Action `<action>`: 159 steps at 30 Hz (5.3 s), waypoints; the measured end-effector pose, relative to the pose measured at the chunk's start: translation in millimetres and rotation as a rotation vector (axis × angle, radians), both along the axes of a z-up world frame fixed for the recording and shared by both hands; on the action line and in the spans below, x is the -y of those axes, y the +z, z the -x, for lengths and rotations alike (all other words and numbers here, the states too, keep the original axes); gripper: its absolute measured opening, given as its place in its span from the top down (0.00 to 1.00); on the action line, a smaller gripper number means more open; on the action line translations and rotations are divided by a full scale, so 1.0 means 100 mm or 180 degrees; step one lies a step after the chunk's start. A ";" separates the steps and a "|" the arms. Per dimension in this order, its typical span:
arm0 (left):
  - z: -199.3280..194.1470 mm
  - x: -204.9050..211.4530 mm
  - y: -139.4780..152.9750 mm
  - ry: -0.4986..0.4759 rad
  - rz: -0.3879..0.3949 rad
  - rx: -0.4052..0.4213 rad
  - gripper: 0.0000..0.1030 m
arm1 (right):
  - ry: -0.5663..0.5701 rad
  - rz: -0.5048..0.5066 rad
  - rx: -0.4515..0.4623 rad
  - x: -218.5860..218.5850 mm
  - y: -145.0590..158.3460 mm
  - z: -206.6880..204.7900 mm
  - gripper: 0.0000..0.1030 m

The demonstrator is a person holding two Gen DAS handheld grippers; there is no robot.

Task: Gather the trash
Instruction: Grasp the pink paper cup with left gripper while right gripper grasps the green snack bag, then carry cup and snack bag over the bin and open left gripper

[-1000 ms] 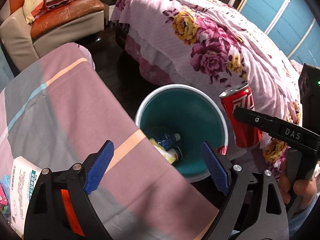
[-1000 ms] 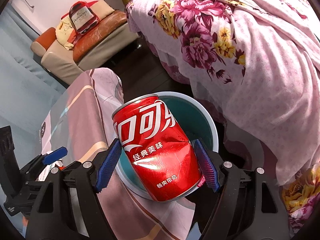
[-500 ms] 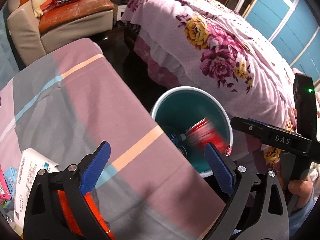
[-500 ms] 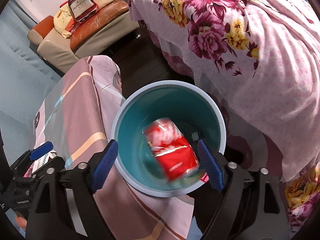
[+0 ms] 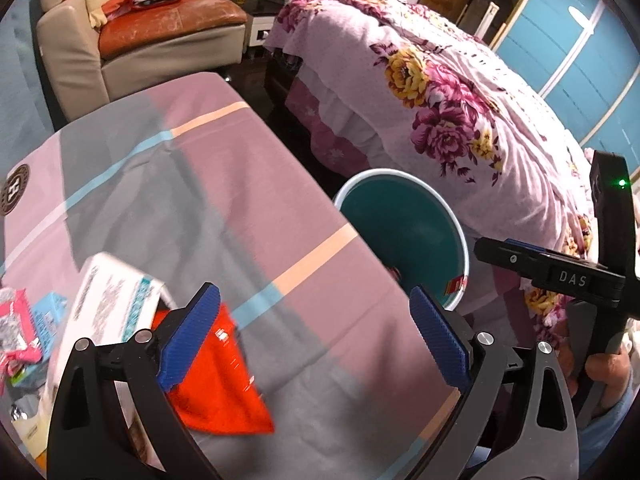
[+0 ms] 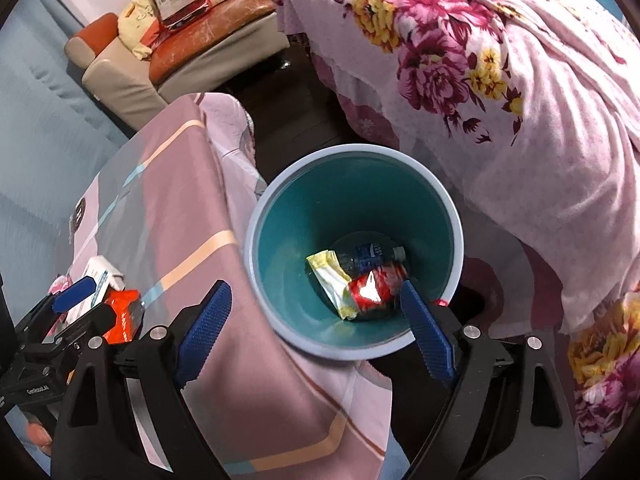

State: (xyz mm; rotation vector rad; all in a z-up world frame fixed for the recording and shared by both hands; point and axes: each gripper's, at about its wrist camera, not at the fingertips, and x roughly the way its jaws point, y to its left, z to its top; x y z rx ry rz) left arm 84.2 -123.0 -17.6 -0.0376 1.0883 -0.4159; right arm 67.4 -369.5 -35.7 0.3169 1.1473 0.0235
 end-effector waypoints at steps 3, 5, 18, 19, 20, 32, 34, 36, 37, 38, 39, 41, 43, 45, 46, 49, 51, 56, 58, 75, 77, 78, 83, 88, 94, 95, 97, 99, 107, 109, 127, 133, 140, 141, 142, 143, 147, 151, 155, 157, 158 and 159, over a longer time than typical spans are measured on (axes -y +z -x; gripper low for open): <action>0.13 -0.15 0.04 0.0038 -0.0004 0.0033 0.07 | 0.0069 0.0022 0.0018 -0.14 0.06 0.07 0.20; 0.21 -0.25 0.06 0.0064 -0.0010 0.0057 0.07 | 0.0144 0.0043 0.0023 -0.26 0.09 0.13 0.20; 0.87 -1.27 0.09 0.0398 -0.0115 0.0143 0.07 | 0.1035 -0.0010 -0.0202 -1.50 0.09 0.65 0.20; 0.92 -1.35 0.09 0.0434 -0.0108 0.0144 0.07 | 0.1098 -0.0028 -0.0234 -1.58 0.07 0.68 0.20; 0.96 -1.41 0.09 0.0460 -0.0104 0.0146 0.07 | 0.1200 -0.0064 -0.0293 -1.72 0.03 0.74 0.20; 1.44 -2.13 -0.01 0.0735 -0.0112 0.0188 0.07 | 0.1799 -0.0239 -0.0778 -2.68 -0.33 1.17 0.20; 1.48 -2.22 -0.05 0.0766 -0.0093 0.0172 0.07 | 0.1821 -0.0238 -0.0812 -2.76 -0.36 1.18 0.20; 1.51 -2.29 -0.07 0.0790 -0.0086 0.0161 0.07 | 0.1840 -0.0238 -0.0840 -2.84 -0.39 1.20 0.20; 1.52 -2.32 -0.09 0.0805 -0.0080 0.0150 0.07 | 0.1844 -0.0246 -0.0855 -2.87 -0.41 1.20 0.20; 1.53 -2.36 -0.11 0.0820 -0.0070 0.0135 0.07 | 0.1840 -0.0251 -0.0867 -2.90 -0.43 1.20 0.20; 1.53 -2.38 -0.12 0.0827 -0.0064 0.0126 0.07 | 0.1834 -0.0256 -0.0878 -2.92 -0.45 1.20 0.20; 1.55 -2.43 -0.16 0.0838 -0.0058 0.0107 0.07 | 0.1812 -0.0273 -0.0919 -2.99 -0.51 1.18 0.20; 1.55 -2.46 -0.18 0.0830 -0.0065 0.0088 0.07 | 0.1791 -0.0308 -0.0961 -3.03 -0.57 1.18 0.20; 1.53 -2.46 -0.20 0.0812 -0.0073 0.0069 0.07 | 0.1789 -0.0319 -0.0876 -3.03 -0.57 1.20 0.43; 1.53 -2.45 -0.21 0.0802 -0.0068 0.0067 0.07 | 0.1794 -0.0358 -0.0896 -3.05 -0.59 1.21 0.44; 1.51 -2.40 -0.20 0.0690 -0.0090 0.0081 0.07 | 0.1779 -0.0382 -0.0902 -3.02 -0.60 1.21 0.47; 1.52 -2.32 -0.20 0.0547 -0.0155 0.0106 0.07 | 0.1761 -0.0363 -0.0885 -2.99 -0.58 1.21 0.48; 1.52 -2.04 -0.22 0.0057 -0.0380 0.0140 0.07 | 0.1636 -0.0206 -0.0745 -2.74 -0.42 1.18 0.48; 1.51 -1.92 -0.27 -0.0108 -0.0512 0.0132 0.07 | 0.1560 -0.0180 -0.0693 -2.64 -0.37 1.17 0.48; 1.53 -1.51 -0.36 -0.0267 -0.0472 0.0025 0.38 | 0.1117 -0.0232 -0.0315 -1.95 -0.09 0.94 0.48; 1.51 -1.49 -0.28 -0.0210 -0.0364 0.0033 0.38 | 0.1060 -0.0250 -0.0271 -1.85 -0.06 0.92 0.48; 1.50 -1.48 -0.22 -0.0172 -0.0301 0.0041 0.38 | 0.1039 -0.0252 -0.0251 -1.82 -0.05 0.93 0.48; 1.46 -1.37 -0.05 -0.0186 -0.0053 0.0020 0.38 | 0.0958 -0.0319 -0.0147 -1.64 0.02 0.89 0.48; 1.36 -1.18 0.13 -0.0160 0.0049 0.0108 0.38 | 0.0816 -0.0379 -0.0023 -1.38 0.12 0.82 0.48; 1.07 -0.92 0.25 -0.0024 0.0079 0.0208 0.38 | 0.0609 -0.0337 0.0146 -1.09 0.16 0.71 0.48; 1.01 -0.87 0.25 -0.0014 0.0073 0.0209 0.38 | 0.0574 -0.0327 0.0164 -1.03 0.16 0.68 0.48; 0.90 -0.77 0.25 -0.0019 0.0071 0.0203 0.38 | 0.0494 -0.0346 0.0186 -0.90 0.16 0.62 0.48; 0.79 -0.65 0.26 -0.0048 0.0068 0.0196 0.38 | 0.0442 -0.0345 0.0207 -0.81 0.17 0.58 0.48; 0.43 -0.08 0.24 -0.0244 -0.0062 0.0192 0.38 | 0.0149 -0.0313 0.0381 -0.29 0.22 0.39 0.47; 0.34 0.05 0.22 -0.0280 -0.0088 0.0165 0.38 | 0.0061 -0.0344 0.0411 -0.14 0.21 0.33 0.47; -0.24 0.92 0.03 -0.0485 -0.0138 0.0017 0.37 | -0.0368 -0.0236 0.0555 0.60 0.25 0.15 0.47; -0.38 1.11 -0.08 -0.0536 -0.0166 -0.0049 0.37 | -0.0409 -0.0167 0.0551 0.73 0.26 0.10 0.47; -0.49 1.28 -0.18 -0.0597 -0.0181 -0.0117 0.37 | -0.0454 -0.0114 0.0551 0.82 0.30 0.04 0.47; -0.51 1.30 -0.19 -0.0601 -0.0177 -0.0124 0.36 | -0.0457 -0.0110 0.0549 0.83 0.30 0.03 0.47; -0.52 1.31 -0.19 -0.0598 -0.0175 -0.0122 0.36 | -0.0459 -0.0106 0.0547 0.83 0.30 0.03 0.47; -0.53 1.31 -0.19 -0.0593 -0.0174 -0.0116 0.35 | -0.0462 -0.0102 0.0545 0.84 0.31 0.02 0.47; -0.57 1.32 -0.17 -0.0544 -0.0165 -0.0109 0.20 | -0.0469 -0.0088 0.0539 0.84 0.32 0.00 0.47; -0.58 1.27 -0.14 -0.0480 -0.0177 -0.0055 0.14 | -0.0470 -0.0079 0.0538 0.83 0.34 -0.01 0.47; -0.58 1.20 -0.13 -0.0447 -0.0177 -0.0086 0.14 | -0.0440 -0.0070 0.0517 0.78 0.33 -0.04 0.46; -0.56 1.15 -0.14 -0.0431 -0.0176 -0.0101 0.14 | -0.0426 -0.0067 0.0512 0.76 0.33 -0.05 0.46; -0.55 1.13 -0.15 -0.0426 -0.0179 -0.0108 0.14 | -0.0419 -0.0061 0.0507 0.74 0.33 -0.05 0.46; -0.54 1.11 -0.16 -0.0419 -0.0184 -0.0115 0.13 | -0.0415 -0.0057 0.0502 0.73 0.33 -0.05 0.46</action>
